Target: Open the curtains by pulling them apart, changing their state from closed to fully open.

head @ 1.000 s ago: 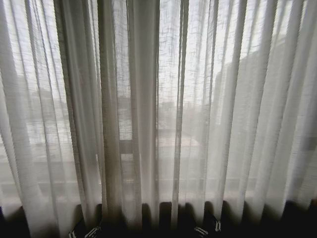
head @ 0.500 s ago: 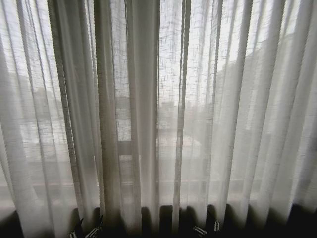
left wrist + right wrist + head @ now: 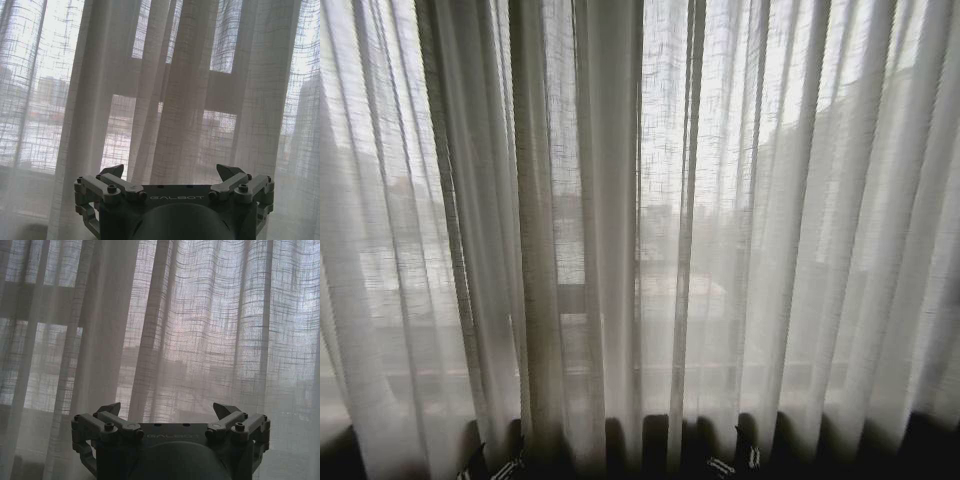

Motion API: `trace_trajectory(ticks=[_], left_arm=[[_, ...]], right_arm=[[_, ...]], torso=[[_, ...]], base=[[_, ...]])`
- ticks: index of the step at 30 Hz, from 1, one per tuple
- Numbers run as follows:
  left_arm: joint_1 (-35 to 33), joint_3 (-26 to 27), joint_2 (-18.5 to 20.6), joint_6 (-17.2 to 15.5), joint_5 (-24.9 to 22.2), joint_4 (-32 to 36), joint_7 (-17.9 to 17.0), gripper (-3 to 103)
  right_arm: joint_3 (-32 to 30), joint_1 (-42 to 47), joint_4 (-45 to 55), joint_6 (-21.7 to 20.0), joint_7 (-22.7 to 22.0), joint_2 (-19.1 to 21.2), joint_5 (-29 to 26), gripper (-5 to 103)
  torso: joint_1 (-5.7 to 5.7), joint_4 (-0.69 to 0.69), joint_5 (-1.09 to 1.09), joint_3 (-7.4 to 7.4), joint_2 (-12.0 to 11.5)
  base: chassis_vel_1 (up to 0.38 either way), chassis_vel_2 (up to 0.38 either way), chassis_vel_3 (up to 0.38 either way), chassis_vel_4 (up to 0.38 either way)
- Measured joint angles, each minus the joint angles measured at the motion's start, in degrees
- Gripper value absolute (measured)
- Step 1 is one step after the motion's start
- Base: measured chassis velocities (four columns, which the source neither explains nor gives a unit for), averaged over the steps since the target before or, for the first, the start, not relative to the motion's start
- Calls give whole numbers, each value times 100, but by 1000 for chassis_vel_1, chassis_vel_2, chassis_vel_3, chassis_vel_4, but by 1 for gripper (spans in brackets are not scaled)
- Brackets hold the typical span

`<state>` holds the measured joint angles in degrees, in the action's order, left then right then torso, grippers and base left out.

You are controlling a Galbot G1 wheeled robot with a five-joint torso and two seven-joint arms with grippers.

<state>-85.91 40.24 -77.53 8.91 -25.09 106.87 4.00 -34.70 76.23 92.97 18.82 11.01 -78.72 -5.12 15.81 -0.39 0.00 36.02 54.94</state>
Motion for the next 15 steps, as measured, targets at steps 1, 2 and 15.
trace_trajectory(ticks=[1,2,15], left_arm=[[4,-1,1,4,1,-3,0,100],[4,-1,1,4,1,-3,0,100],[9,-8,4,70,12,-61,0,100]], right_arm=[[-3,-2,-6,6,0,0,12,100],[-3,-2,-6,6,0,0,12,100],[-40,-32,-50,136,20,0,100,100]], torso=[[0,0,0,0,0],[0,0,0,0,0],[0,0,0,0,-2]], base=[[0,0,0,0],[0,0,0,0],[0,0,0,0]])
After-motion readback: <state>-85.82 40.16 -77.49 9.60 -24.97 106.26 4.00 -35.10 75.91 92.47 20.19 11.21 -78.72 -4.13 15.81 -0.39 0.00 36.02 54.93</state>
